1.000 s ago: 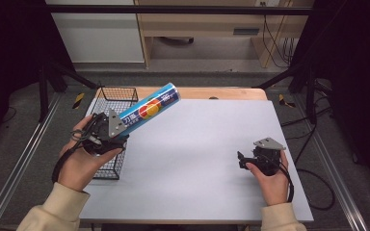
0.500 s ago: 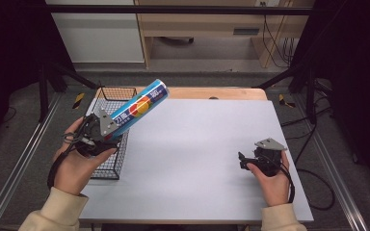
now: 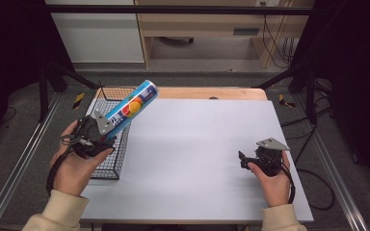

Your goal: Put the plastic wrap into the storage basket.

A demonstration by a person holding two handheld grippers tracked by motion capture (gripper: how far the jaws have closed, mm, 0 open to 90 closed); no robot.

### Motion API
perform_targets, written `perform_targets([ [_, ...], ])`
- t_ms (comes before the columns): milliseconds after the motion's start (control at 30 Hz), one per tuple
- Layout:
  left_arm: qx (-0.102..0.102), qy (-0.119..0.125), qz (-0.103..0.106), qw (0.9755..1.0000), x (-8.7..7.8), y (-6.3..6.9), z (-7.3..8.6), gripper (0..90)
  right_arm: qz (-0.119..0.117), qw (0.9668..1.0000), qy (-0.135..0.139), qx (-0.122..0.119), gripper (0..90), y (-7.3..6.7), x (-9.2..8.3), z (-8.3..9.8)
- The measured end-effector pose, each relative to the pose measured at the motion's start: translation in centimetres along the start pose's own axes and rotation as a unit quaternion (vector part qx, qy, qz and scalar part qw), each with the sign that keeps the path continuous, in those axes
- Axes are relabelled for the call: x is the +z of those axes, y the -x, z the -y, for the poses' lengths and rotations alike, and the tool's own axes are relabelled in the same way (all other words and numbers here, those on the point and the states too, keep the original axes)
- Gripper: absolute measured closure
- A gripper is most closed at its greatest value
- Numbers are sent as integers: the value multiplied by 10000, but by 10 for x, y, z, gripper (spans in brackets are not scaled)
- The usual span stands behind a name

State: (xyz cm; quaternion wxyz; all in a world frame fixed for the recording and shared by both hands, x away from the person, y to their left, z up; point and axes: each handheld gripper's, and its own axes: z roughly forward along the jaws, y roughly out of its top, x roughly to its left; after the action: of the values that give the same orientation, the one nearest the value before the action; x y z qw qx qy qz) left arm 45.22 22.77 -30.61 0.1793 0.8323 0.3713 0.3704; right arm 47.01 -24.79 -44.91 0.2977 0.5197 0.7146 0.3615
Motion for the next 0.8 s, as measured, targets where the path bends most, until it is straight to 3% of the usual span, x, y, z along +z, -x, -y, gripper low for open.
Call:
perform_targets([
  [100,-2,-150,-36,9999,-1,0,2,307,-57,10000,6,-16,67,0,0,0],
  [167,-93,-235,-135,9996,-1,-1,4,307,-93,10000,31,-8,67,-1,-1,-1],
  [467,-521,-471,-215,9973,-2,-14,19,309,-81,9999,41,60,70,-1,-2,-1],
  [800,-588,-695,-220,9956,5,-15,22,311,-101,9999,43,86,70,0,-1,0],
])
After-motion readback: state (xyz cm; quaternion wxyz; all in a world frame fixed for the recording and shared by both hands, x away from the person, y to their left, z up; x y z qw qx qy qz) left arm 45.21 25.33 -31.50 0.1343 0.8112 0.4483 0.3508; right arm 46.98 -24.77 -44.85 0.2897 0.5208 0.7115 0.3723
